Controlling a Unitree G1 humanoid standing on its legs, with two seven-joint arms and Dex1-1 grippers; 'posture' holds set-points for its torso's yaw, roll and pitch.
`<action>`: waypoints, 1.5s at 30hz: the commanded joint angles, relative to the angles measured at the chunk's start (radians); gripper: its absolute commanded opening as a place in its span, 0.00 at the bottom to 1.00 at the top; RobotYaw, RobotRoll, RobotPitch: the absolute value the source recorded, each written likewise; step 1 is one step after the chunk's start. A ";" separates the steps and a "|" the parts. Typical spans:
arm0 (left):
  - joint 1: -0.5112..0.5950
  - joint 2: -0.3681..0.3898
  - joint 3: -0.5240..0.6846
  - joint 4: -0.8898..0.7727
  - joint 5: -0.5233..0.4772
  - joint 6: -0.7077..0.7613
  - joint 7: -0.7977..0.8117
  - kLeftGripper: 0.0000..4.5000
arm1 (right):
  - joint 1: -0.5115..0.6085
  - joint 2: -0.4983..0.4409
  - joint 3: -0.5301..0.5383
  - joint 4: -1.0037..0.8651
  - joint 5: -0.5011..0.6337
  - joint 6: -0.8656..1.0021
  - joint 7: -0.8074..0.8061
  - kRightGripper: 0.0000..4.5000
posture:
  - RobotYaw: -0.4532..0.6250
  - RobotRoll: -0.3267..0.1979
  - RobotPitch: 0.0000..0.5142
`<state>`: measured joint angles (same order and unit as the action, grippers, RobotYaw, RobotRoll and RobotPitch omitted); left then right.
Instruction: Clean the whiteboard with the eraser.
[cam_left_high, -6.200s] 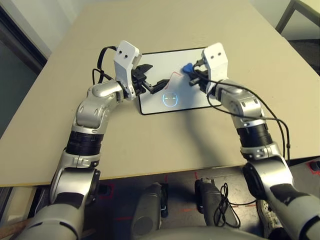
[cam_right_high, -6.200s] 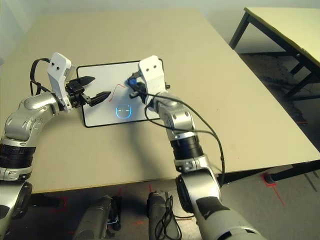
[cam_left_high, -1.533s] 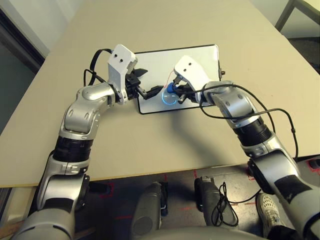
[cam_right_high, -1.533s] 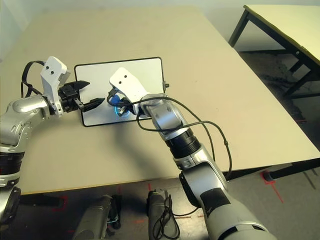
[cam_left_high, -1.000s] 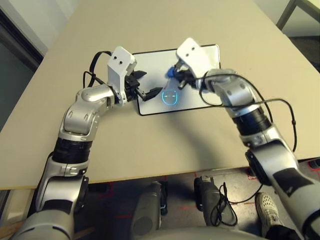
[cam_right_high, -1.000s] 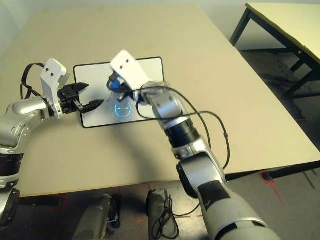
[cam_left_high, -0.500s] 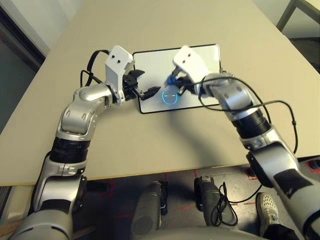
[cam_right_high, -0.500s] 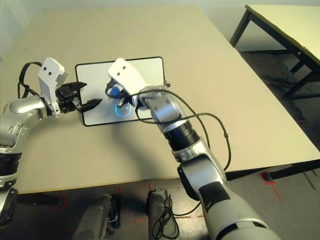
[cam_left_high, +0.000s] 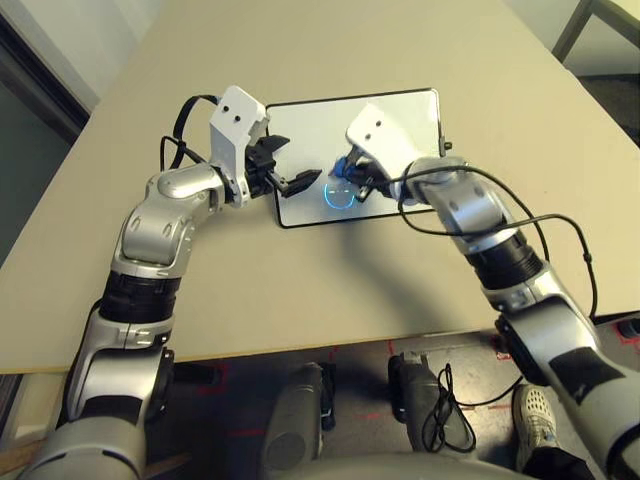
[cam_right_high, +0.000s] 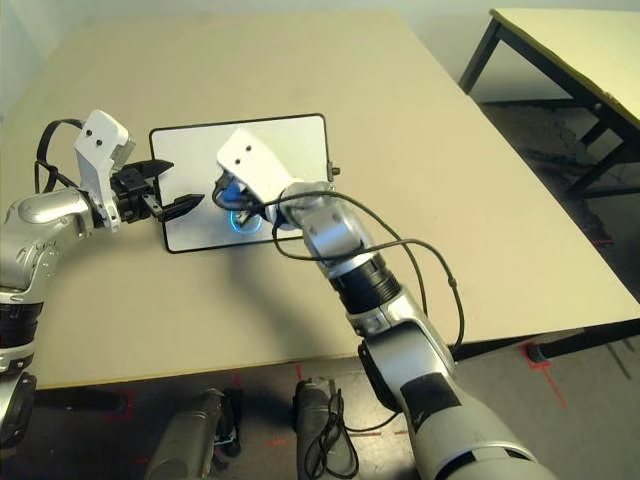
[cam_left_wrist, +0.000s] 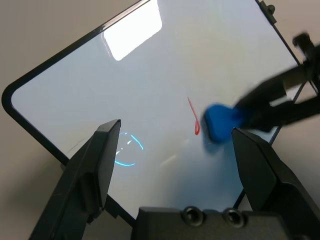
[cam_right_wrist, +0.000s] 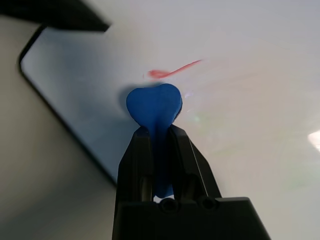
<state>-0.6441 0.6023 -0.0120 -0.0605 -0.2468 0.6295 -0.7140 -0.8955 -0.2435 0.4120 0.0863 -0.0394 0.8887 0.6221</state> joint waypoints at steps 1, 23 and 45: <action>0.009 0.010 -0.002 -0.004 -0.001 0.008 -0.007 1.00 | -0.009 0.002 0.003 0.053 -0.014 -0.009 -0.013 0.07 | 0.47 0.62 0.38; 0.032 0.054 -0.032 -0.035 0.000 0.066 -0.056 1.00 | 0.029 0.028 0.052 0.042 -0.037 -0.047 -0.015 0.07 | 0.47 0.62 0.38; 0.037 0.055 -0.025 -0.045 -0.002 0.068 -0.050 1.00 | -0.032 0.074 0.019 0.130 -0.040 -0.101 -0.043 0.07 | 0.48 0.62 0.37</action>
<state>-0.6150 0.6524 -0.0277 -0.0874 -0.2465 0.6884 -0.7606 -0.9652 -0.1650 0.3833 0.2237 -0.0652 0.7467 0.5605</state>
